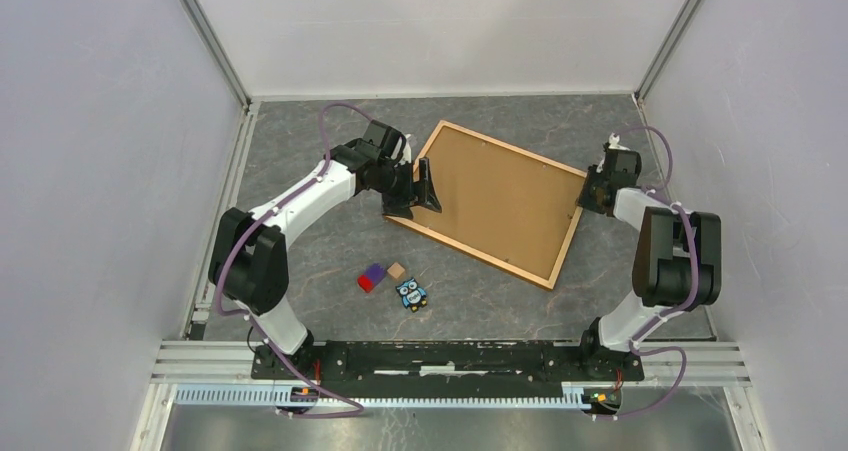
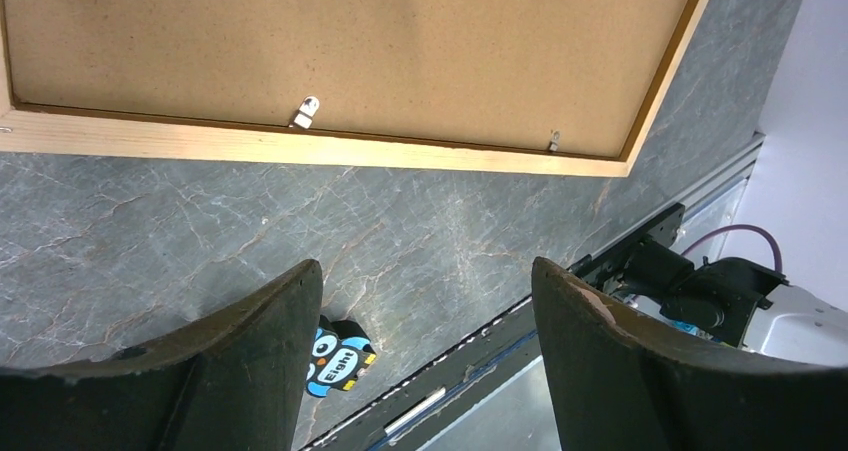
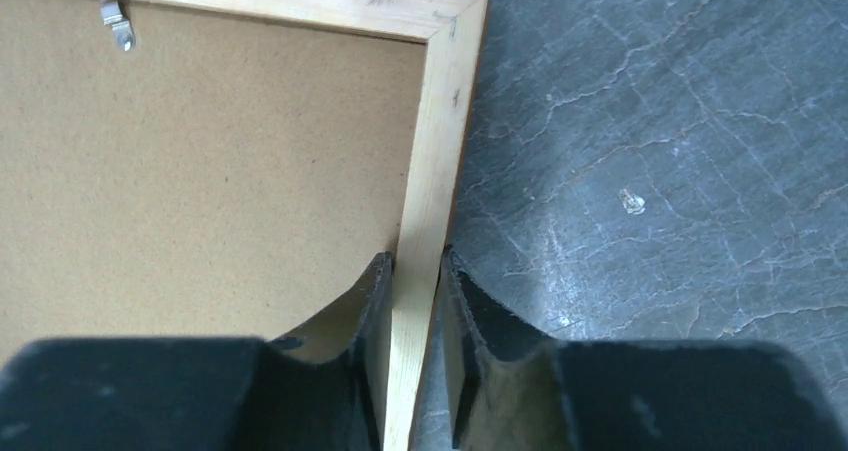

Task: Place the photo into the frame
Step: Adjust the photo frame at the center of the board, then turn over the photo frame at the center of the board.

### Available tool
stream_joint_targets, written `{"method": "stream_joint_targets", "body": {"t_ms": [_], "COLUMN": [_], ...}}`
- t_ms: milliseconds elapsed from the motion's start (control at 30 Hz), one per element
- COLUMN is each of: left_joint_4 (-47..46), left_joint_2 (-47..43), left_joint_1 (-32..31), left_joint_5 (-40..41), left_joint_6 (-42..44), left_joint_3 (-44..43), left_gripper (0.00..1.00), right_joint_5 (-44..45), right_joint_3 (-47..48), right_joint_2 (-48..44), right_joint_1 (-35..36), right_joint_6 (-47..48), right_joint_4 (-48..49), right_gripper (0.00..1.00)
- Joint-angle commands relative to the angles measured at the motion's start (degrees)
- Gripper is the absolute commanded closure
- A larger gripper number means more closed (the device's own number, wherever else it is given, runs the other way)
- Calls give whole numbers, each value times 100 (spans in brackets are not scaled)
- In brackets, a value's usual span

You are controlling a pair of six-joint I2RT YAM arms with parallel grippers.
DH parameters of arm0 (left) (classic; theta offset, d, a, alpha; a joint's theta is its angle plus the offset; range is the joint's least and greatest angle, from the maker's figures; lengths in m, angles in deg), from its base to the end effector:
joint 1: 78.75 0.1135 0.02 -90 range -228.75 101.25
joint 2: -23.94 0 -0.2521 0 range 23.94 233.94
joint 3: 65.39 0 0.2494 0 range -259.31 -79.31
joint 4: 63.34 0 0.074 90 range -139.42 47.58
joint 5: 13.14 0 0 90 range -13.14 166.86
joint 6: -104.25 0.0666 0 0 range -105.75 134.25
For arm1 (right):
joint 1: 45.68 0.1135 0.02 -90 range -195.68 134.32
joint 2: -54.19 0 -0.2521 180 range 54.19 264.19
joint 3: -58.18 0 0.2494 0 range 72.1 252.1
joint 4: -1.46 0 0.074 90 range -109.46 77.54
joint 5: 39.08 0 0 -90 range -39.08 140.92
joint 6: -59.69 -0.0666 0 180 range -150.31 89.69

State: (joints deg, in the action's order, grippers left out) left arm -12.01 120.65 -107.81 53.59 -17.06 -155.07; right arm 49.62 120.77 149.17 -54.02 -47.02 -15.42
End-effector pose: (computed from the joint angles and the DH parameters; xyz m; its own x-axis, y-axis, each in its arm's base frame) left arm 0.3088 -0.2017 0.2183 -0.9618 -0.0117 -0.2734 0.1493 0.8150 -0.5600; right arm 0.3408 -0.0484 0.1245 -0.6806 0.3903 -0.6200 0.3404 0.9179 0.2041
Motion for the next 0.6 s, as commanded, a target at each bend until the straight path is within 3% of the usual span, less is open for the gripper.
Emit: {"method": "stream_joint_targets", "body": {"t_ms": [0, 100, 200, 567], "left_joint_4": [-209, -212, -222, -636], "left_joint_2": [-68, -51, -37, -174], "left_joint_1": [1, -1, 2, -74], "left_joint_5": [-257, -279, -298, -516], "left_joint_6": [187, 187, 204, 458], "left_joint_3": [13, 13, 22, 165], "left_gripper": [18, 18, 18, 13], "right_joint_5": [-11, -127, -329, -215], "right_joint_3": [239, 188, -23, -335], "right_joint_2": [69, -105, -279, -259], "right_joint_1": [3, 1, 8, 8], "right_joint_6": [450, 508, 524, 229], "right_joint_4": [-818, -1013, -940, -777], "right_gripper": [63, 51, 49, 65]}}
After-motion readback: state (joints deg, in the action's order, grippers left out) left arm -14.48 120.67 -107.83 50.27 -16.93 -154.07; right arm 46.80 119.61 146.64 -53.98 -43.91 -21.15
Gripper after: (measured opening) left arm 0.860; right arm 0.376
